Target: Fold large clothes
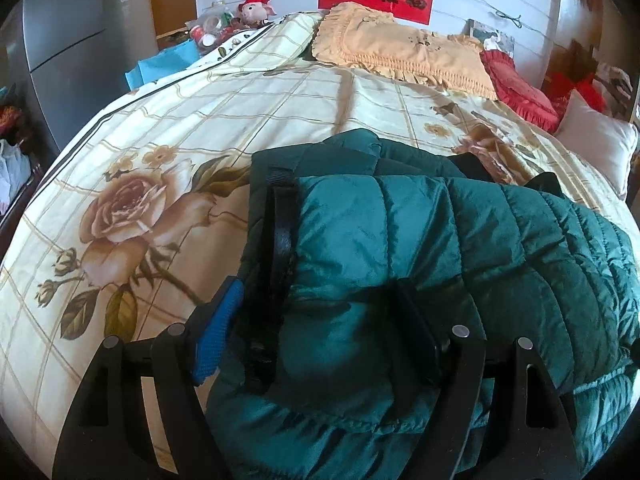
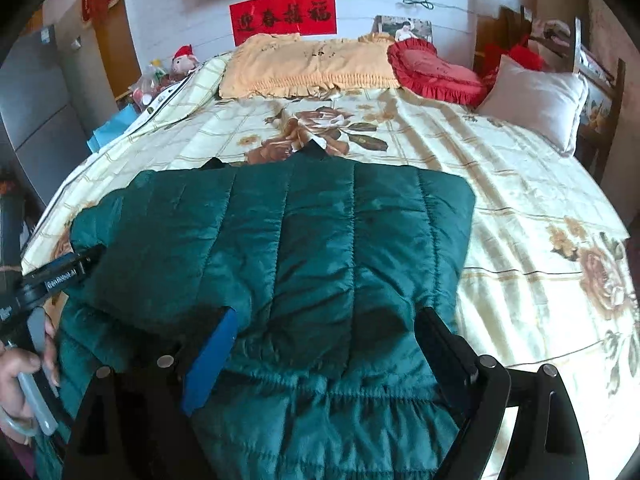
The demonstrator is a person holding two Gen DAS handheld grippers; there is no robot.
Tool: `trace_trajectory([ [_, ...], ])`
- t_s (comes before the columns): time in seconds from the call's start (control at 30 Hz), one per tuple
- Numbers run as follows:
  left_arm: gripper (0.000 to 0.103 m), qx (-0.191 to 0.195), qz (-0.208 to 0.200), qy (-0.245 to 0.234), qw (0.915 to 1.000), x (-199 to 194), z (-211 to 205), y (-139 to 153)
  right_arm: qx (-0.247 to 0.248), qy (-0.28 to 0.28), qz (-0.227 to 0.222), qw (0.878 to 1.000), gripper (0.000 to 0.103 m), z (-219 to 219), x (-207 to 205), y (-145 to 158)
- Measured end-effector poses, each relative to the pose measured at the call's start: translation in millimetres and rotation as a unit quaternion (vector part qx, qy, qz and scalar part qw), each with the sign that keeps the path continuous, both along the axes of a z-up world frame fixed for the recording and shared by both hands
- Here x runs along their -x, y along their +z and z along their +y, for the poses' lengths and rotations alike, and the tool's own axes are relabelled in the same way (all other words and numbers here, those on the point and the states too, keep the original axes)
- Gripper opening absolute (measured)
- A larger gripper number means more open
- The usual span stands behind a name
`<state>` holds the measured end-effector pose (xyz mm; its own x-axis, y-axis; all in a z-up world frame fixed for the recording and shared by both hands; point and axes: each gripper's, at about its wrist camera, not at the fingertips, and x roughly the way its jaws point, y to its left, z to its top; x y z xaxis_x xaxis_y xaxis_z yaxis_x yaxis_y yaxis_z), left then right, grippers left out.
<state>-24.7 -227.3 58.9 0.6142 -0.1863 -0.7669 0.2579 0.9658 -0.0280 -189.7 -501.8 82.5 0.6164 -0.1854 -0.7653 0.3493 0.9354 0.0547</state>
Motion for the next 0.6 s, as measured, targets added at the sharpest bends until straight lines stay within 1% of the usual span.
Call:
trace_trajectory([
  [0.1,0.078,0.005,-0.002,0.004,1.0,6.1,5.5,3.7,0.004,-0.003,-0.003,1.0,0.088,-0.6,4.8,0.6],
  [0.23,0.078,0.011,0.0,0.004,0.9999,14.9,14.3,10.0,-0.02,-0.015,-0.011,1.0,0.088,-4.7,11.0,3.4],
  [0.47,0.078,0.015,-0.001,-0.008,0.9999,39.3,32.0,21.6,-0.025,0.006,-0.008,1.0,0.088,7.5,26.2,11.4],
  [0.6,0.078,0.005,-0.003,-0.019,0.9998,61.7,46.0,27.0,-0.011,0.016,-0.002,1.0,0.088,18.0,47.2,15.3],
])
